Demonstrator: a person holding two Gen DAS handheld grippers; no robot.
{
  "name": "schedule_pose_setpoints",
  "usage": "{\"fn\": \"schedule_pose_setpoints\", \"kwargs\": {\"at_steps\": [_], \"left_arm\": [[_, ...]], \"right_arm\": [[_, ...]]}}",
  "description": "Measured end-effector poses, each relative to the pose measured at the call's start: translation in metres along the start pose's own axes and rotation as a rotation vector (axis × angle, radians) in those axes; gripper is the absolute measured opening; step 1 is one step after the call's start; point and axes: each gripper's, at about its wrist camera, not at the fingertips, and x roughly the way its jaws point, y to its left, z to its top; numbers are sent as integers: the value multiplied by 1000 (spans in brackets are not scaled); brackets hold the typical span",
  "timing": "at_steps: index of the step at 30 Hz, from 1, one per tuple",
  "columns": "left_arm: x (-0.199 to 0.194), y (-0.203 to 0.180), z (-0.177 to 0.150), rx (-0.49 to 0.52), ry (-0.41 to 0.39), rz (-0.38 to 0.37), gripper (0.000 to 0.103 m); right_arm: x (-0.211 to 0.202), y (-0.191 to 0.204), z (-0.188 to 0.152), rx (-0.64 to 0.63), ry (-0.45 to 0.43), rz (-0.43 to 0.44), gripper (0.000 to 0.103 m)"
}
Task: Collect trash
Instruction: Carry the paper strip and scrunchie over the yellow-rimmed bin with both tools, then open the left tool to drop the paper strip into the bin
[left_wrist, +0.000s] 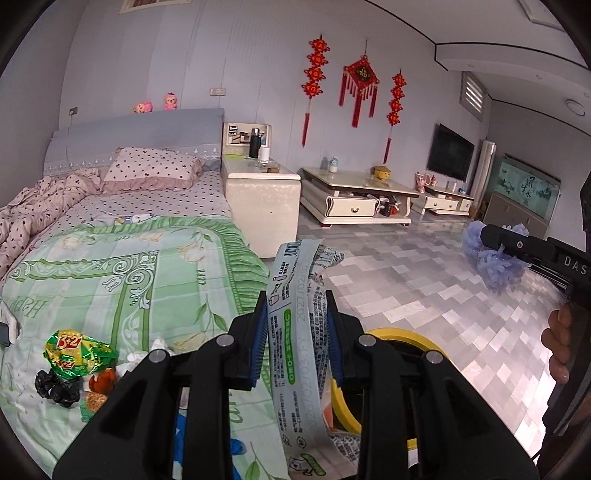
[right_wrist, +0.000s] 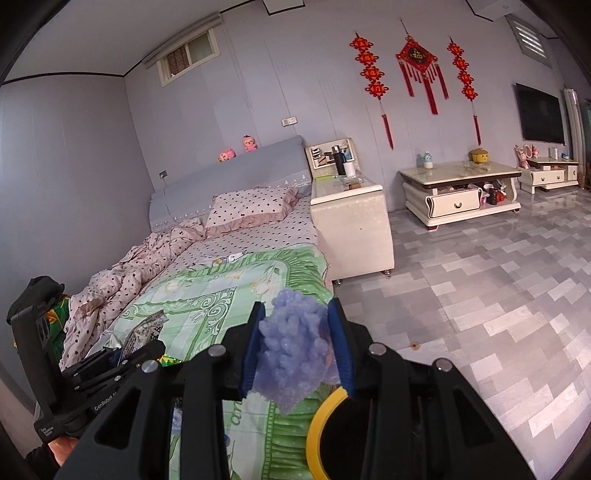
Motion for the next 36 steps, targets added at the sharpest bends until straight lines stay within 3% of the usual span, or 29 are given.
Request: {"fn": "schedule_pose_setpoints", "kwargs": {"at_steps": [8, 19, 24, 30, 34, 36], "left_arm": [[66, -42, -5, 6, 79, -87, 27], [156, -69, -52, 11, 202, -183, 27], [182, -63, -71, -12, 255, -209, 27], [188, -62, -79, -3, 256, -232, 29], [181, -63, -75, -8, 244, -237, 49], [179, -63, -73, -6, 242, -238, 49]], "right_arm": [[15, -50, -13, 67, 24, -66, 33], [51, -106, -39, 144, 81, -145, 34], [62, -126, -49, 167, 99, -176, 34], [64, -135, -51, 184, 97, -192, 35], [63, -136, -52, 190, 96, -210, 40], [61, -137, -53, 196, 93, -222, 43]]}}
